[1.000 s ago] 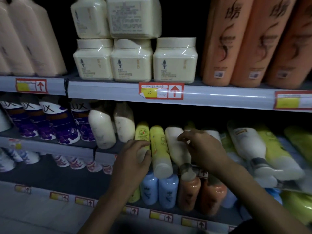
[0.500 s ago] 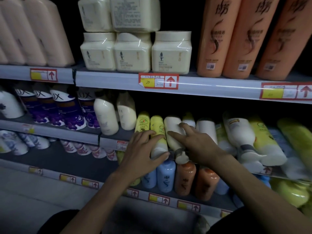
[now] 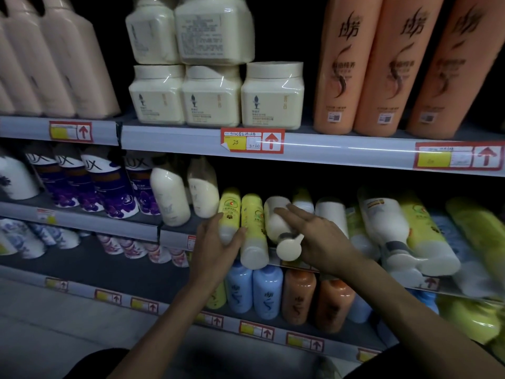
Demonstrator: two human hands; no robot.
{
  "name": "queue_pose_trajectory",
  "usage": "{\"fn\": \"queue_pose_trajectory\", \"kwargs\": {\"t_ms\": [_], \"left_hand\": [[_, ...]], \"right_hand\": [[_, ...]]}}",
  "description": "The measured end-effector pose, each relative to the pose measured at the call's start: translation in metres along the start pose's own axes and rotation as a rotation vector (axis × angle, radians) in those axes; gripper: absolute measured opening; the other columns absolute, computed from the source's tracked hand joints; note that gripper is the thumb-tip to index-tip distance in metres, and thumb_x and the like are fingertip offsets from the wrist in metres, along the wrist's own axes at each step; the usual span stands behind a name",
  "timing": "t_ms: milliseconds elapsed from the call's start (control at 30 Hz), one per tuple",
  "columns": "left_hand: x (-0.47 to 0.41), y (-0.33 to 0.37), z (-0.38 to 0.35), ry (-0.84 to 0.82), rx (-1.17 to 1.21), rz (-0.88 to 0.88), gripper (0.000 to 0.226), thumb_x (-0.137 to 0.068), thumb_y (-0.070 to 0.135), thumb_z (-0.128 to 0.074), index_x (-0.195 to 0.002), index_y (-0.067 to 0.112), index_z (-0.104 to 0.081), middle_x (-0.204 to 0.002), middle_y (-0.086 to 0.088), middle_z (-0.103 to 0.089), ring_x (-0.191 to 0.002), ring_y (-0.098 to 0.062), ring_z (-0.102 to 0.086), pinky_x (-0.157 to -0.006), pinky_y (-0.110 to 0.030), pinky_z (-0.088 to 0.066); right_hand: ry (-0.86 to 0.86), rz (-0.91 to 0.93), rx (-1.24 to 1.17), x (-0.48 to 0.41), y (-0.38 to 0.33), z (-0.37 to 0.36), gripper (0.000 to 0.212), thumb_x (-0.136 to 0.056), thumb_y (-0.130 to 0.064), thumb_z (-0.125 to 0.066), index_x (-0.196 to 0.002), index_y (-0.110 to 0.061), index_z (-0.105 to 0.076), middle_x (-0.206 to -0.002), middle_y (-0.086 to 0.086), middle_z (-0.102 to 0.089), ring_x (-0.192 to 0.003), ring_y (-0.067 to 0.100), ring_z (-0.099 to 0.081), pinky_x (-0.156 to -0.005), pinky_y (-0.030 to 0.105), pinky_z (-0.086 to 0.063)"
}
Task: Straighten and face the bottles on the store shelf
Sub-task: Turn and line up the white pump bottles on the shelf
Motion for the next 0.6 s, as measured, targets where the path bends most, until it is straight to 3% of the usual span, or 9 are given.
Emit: {"fn": "queue_pose_trajectory", "kwargs": {"t_ms": [33,100,200,300,400,467,600], "left_hand": [[-0.001,0.000,0.001,0.009,-0.001,0.001,0.065,-0.093,0.055,-0.067,-0.149,0.030,-0.045,-0.146,0.001,-0.044,-0.129,-0.019,-0.049,-0.095,-0.032,-0.038],[-0.005,-0.002,0.000,0.015,0.021,0.012,0.063,-0.089,0.053,-0.069,-0.144,0.028,-0.052,-0.139,-0.001,-0.050,-0.123,-0.019,-0.054,-0.094,-0.033,-0.042],[-0.014,-0.012,-0.004,0.026,0.054,0.036,0.058,-0.075,0.067,-0.071,-0.124,0.037,-0.064,-0.117,0.001,-0.066,-0.104,-0.016,-0.068,-0.089,-0.043,-0.057],[-0.020,-0.022,-0.011,0.014,0.048,0.051,0.055,-0.072,0.069,-0.076,-0.120,0.043,-0.066,-0.109,0.005,-0.072,-0.095,-0.013,-0.072,-0.082,-0.045,-0.061],[-0.016,-0.012,-0.018,-0.025,0.113,0.008,0.044,-0.073,0.057,-0.080,-0.113,0.040,-0.070,-0.103,0.008,-0.076,-0.092,-0.013,-0.074,-0.078,-0.049,-0.061],[-0.010,-0.004,-0.027,-0.056,0.171,-0.015,0.035,-0.076,0.049,-0.083,-0.108,0.039,-0.072,-0.099,0.011,-0.078,-0.092,-0.010,-0.074,-0.077,-0.050,-0.061],[0.000,0.007,-0.042,-0.040,0.170,-0.024,0.058,-0.066,0.057,-0.082,-0.120,0.045,-0.066,-0.115,0.014,-0.071,-0.103,-0.007,-0.069,-0.083,-0.043,-0.060]], "right_hand": [[0.069,0.003,-0.073,0.003,0.002,0.003,0.073,-0.087,-0.055,-0.038,-0.155,-0.030,-0.042,-0.158,0.004,-0.047,-0.128,0.035,-0.060,-0.083,0.044,-0.057],[0.190,0.018,-0.195,0.008,0.005,0.009,0.062,-0.085,-0.052,-0.055,-0.145,-0.033,-0.054,-0.139,-0.003,-0.064,-0.113,0.031,-0.068,-0.075,0.045,-0.058],[0.286,-0.055,-0.354,0.013,0.012,0.012,0.068,-0.075,-0.040,-0.078,-0.140,-0.041,-0.058,-0.126,-0.017,-0.071,-0.110,0.012,-0.070,-0.083,0.039,-0.058],[0.389,-0.098,-0.432,0.020,0.011,0.019,0.065,-0.072,-0.036,-0.081,-0.135,-0.042,-0.064,-0.128,-0.022,-0.070,-0.112,0.002,-0.069,-0.088,0.033,-0.058],[0.422,-0.001,-0.359,0.028,-0.007,0.028,0.063,-0.075,-0.034,-0.077,-0.136,-0.038,-0.063,-0.138,-0.019,-0.064,-0.120,0.011,-0.066,-0.087,0.029,-0.057],[0.451,0.046,-0.304,0.031,-0.014,0.031,0.060,-0.079,-0.038,-0.076,-0.138,-0.035,-0.062,-0.147,-0.014,-0.057,-0.125,0.015,-0.063,-0.084,0.034,-0.059],[0.564,0.102,-0.293,0.033,-0.026,0.041,0.067,-0.079,-0.030,-0.084,-0.142,-0.031,-0.061,-0.152,-0.004,-0.054,-0.137,0.017,-0.056,-0.093,0.037,-0.059]]}}
Point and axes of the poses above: each hand's wrist, its own x-axis away from the middle knuckle, its own z-axis out of the back of the hand, y = z × x, the point moved 6 cm from there along -x, towards the middle knuckle
